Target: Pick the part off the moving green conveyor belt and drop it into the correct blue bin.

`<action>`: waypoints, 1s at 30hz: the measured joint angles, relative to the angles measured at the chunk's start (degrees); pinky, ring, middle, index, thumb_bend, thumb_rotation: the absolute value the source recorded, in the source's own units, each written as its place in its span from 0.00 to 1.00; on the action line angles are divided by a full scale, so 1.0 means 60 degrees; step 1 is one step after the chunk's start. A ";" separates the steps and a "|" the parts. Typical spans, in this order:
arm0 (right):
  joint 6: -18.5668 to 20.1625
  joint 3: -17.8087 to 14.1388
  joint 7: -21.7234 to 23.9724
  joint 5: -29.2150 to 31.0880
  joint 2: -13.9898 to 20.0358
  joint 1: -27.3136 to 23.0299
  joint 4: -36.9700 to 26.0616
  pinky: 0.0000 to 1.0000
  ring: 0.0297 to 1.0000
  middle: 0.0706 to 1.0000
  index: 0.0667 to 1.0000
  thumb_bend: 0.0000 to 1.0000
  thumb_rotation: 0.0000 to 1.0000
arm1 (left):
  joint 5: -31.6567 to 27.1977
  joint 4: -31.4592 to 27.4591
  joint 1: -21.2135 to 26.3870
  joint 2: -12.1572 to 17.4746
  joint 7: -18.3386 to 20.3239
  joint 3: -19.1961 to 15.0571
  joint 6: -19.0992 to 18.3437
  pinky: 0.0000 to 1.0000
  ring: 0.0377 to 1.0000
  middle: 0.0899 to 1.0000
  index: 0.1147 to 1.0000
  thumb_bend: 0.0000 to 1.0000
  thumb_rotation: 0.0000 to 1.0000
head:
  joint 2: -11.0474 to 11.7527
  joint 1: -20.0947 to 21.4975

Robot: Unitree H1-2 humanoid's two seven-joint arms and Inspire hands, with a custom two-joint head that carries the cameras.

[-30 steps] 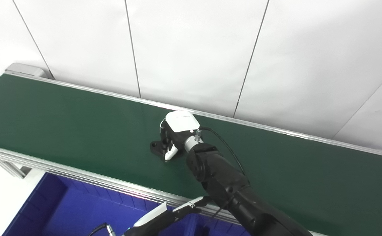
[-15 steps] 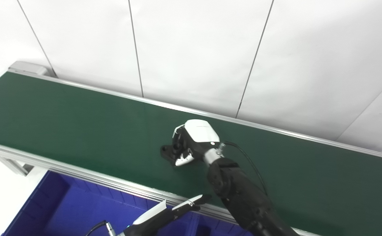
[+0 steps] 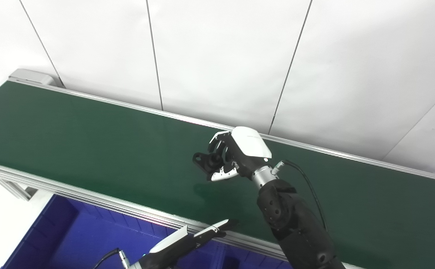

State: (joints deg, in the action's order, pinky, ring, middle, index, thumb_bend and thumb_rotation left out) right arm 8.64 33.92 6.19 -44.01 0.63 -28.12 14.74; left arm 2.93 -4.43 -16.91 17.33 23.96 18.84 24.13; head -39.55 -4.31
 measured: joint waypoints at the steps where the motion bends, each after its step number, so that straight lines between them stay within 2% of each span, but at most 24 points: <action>1: 0.0056 -0.0044 0.0035 -0.0004 0.0043 0.0138 -0.0117 0.38 0.36 0.44 0.51 0.51 0.00 | -0.0004 0.0000 0.0008 0.0005 0.0008 0.0001 0.0000 0.95 0.99 1.00 0.99 0.39 0.40 | 0.0014 0.0029; 7: 0.0182 -0.0282 0.0226 -0.0032 0.0417 0.0616 -0.0810 0.39 0.36 0.45 0.50 0.51 0.00 | -0.0077 0.0003 0.0071 0.0033 0.0102 0.0005 0.0001 0.96 1.00 1.00 0.99 0.38 0.39 | -0.0074 0.0220; 10: 0.0206 -0.0346 0.0334 -0.0169 0.0600 0.0787 -0.1273 0.38 0.36 0.45 0.51 0.51 0.00 | -0.0173 0.0005 0.0125 0.0043 0.0185 0.0003 0.0001 0.97 1.00 1.00 0.99 0.37 0.40 | -0.0264 0.0425; 12: 0.0275 -0.0399 0.0458 -0.0249 0.0704 0.0961 -0.1634 0.37 0.36 0.43 0.51 0.51 0.00 | -0.0211 0.0002 0.0186 0.0049 0.0204 -0.0010 -0.0015 0.97 1.00 1.00 0.99 0.37 0.41 | -0.1051 0.0848; 13: 0.0303 -0.0416 0.0591 -0.0297 0.0746 0.1047 -0.1820 0.36 0.35 0.42 0.51 0.51 0.00 | -0.0220 -0.0008 0.0206 0.0056 0.0212 -0.0026 -0.0070 0.97 1.00 1.00 0.99 0.36 0.41 | -0.1316 0.0966; 14: 0.0399 -0.0473 0.0777 -0.0338 0.0784 0.1131 -0.2083 0.36 0.35 0.42 0.51 0.51 0.00 | -0.0242 -0.0022 0.0247 0.0073 0.0232 -0.0046 -0.0147 0.97 1.00 1.00 0.99 0.36 0.41 | -0.1319 0.0967; 15: 0.0524 -0.0525 0.0880 -0.0354 0.0809 0.1202 -0.2281 0.37 0.36 0.44 0.51 0.51 0.00 | -0.0296 -0.0040 0.0282 0.0085 0.0246 -0.0078 -0.0180 0.98 1.00 1.00 0.99 0.36 0.41 | -0.1870 0.1286; 16: 0.0734 -0.0631 0.1035 -0.0369 0.0819 0.1269 -0.2554 0.37 0.36 0.45 0.51 0.51 0.00 | -0.0397 -0.0093 0.0336 0.0103 0.0267 -0.0119 -0.0255 0.98 1.00 1.00 1.00 0.36 0.41 | -0.2165 0.1478; 17: 0.0915 -0.0757 0.1198 -0.0375 0.0823 0.1314 -0.2784 0.36 0.36 0.45 0.51 0.51 0.00 | -0.0465 -0.0173 0.0390 0.0129 0.0288 -0.0169 -0.0343 0.97 1.00 1.00 1.00 0.36 0.42 | -0.2661 0.2162; 18: 0.1080 -0.0851 0.1327 -0.0385 0.0839 0.1329 -0.2963 0.36 0.35 0.45 0.52 0.51 0.00 | -0.0594 -0.0255 0.0472 0.0183 0.0315 -0.0213 -0.0427 0.97 1.00 1.00 1.00 0.36 0.42 | -0.2884 0.2444; 20: 0.1364 -0.1014 0.1592 -0.0418 0.0901 0.1341 -0.3357 0.33 0.35 0.44 0.52 0.51 0.00 | -0.0861 -0.0387 0.0734 0.0358 0.0440 -0.0304 -0.0588 0.97 0.99 1.00 1.00 0.37 0.42 | -0.2886 0.2447; 21: 0.1394 -0.1062 0.1662 -0.0424 0.0935 0.1354 -0.3483 0.33 0.34 0.44 0.52 0.51 0.00 | -0.0979 -0.0401 0.0873 0.0424 0.0509 -0.0364 -0.0639 0.97 0.99 1.00 1.00 0.37 0.42 | -0.3046 0.2563; 23: 0.1522 -0.1155 0.1868 -0.0443 0.1002 0.1494 -0.3891 0.35 0.36 0.45 0.51 0.51 0.00 | -0.1176 -0.0408 0.1159 0.0552 0.0599 -0.0469 -0.0813 0.96 0.99 1.00 1.00 0.37 0.41 | -0.3105 0.2710; 26: 0.1917 -0.1289 0.2210 -0.0577 0.1166 0.2031 -0.4669 0.34 0.35 0.45 0.51 0.51 0.00 | -0.1358 -0.0440 0.1322 0.0580 0.0633 -0.0532 -0.0887 0.95 0.99 1.00 0.99 0.36 0.42 | -0.3135 0.2798; 27: 0.2010 -0.1301 0.2299 -0.0632 0.1255 0.2308 -0.4900 0.33 0.35 0.44 0.51 0.51 0.00 | -0.1442 -0.0442 0.1321 0.0580 0.0649 -0.0533 -0.0891 0.94 0.99 1.00 0.99 0.37 0.43 | -0.3034 0.2798; 30: 0.2033 -0.1317 0.2416 -0.0826 0.1537 0.3037 -0.5364 0.33 0.35 0.42 0.51 0.51 0.00 | -0.1545 -0.0440 0.1320 0.0580 0.0736 -0.0537 -0.0912 0.94 0.98 1.00 0.99 0.38 0.44 | -0.3033 0.2784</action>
State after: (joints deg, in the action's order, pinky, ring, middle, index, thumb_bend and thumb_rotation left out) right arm 20.84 26.02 20.68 -48.96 9.85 -9.90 -17.44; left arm -6.34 -7.07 -8.99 20.80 28.38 15.62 18.65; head -57.74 12.39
